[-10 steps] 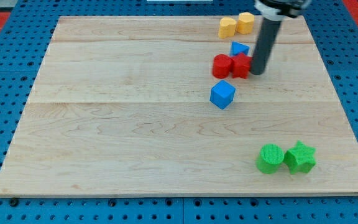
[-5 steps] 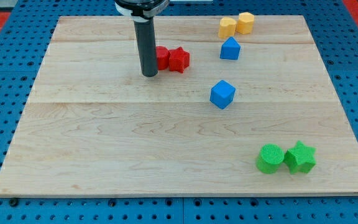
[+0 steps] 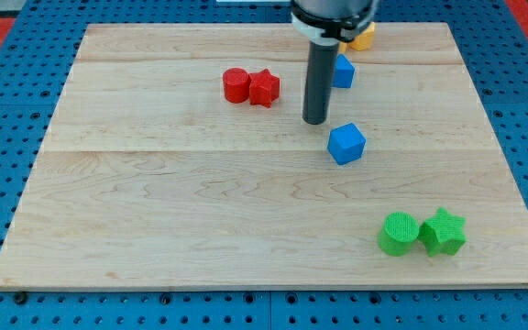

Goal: Move the red blocks to the top center

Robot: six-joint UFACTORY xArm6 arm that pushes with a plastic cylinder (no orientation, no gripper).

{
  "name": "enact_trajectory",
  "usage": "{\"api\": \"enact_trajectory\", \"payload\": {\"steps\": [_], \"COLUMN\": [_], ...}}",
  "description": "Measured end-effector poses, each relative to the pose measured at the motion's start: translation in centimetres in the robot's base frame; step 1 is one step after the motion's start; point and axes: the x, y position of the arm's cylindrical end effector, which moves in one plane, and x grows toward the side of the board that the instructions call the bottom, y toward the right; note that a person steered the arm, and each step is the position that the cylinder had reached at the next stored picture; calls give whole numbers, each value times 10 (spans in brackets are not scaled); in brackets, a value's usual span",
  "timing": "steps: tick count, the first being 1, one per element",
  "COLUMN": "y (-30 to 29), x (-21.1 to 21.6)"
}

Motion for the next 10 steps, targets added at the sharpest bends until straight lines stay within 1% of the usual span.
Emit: {"api": "enact_trajectory", "payload": {"steps": [2,3,4,5,6,7,8,9,10], "y": [-21,-14,-34,-70,-83,-62,-18,-8,-19], "x": [-26,-17,-9,-52,-94,-89,-63,-88,-106]}}
